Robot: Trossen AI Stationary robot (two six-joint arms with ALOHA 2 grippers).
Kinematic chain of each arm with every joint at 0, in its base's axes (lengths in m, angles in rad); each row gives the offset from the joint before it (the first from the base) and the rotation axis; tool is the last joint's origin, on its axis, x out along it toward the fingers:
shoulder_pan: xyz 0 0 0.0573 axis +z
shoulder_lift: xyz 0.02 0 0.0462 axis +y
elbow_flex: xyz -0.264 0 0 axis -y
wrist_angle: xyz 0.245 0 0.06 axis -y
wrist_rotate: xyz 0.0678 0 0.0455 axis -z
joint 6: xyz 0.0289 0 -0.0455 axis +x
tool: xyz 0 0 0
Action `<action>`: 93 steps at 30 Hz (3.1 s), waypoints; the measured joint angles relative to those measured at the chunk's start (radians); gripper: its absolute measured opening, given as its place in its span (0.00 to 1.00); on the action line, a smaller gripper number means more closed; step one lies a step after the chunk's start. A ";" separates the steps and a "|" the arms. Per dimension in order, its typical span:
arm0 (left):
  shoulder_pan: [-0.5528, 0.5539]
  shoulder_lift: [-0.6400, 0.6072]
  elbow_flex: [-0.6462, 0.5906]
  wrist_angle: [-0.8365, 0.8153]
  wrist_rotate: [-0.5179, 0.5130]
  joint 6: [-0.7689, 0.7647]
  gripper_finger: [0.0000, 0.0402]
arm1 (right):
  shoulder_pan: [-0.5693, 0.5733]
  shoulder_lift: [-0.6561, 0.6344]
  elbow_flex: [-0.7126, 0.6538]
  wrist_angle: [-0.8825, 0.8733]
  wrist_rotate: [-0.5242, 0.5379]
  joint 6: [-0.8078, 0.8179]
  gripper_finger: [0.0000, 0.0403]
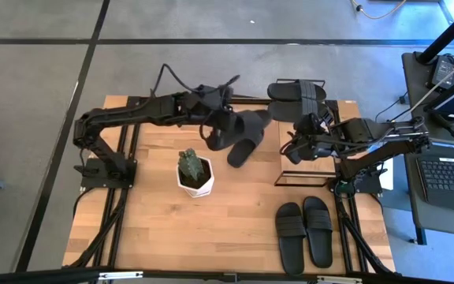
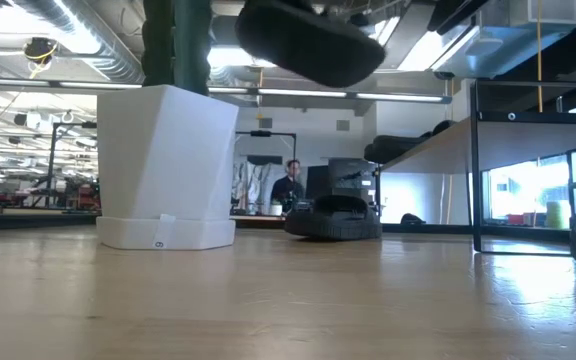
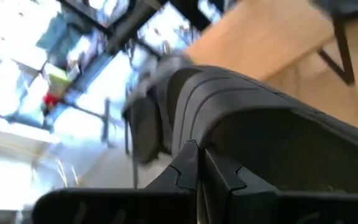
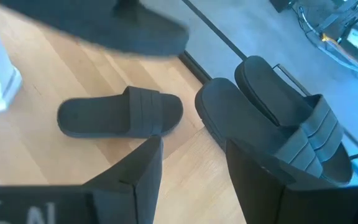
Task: Pick and place slides into the shelf
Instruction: Put the black slide on the shelf
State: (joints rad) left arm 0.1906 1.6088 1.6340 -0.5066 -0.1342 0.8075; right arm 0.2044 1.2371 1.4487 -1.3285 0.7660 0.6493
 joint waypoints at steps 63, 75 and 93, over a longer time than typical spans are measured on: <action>-0.148 0.153 -0.001 0.261 -0.130 0.354 0.00 | -0.353 -0.435 -0.227 0.104 -0.685 0.524 0.44; -0.162 0.153 0.000 0.253 -0.146 0.348 0.00 | -0.551 -0.543 -0.468 0.439 -0.892 0.409 0.44; -0.168 0.153 0.000 0.234 -0.197 0.347 0.00 | -0.659 -0.528 -0.557 0.646 -0.996 0.366 0.44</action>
State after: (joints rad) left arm 0.0231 1.7615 1.6337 -0.2722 -0.3317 1.1549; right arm -0.4549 0.7093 0.8921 -0.6821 -0.2305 1.0153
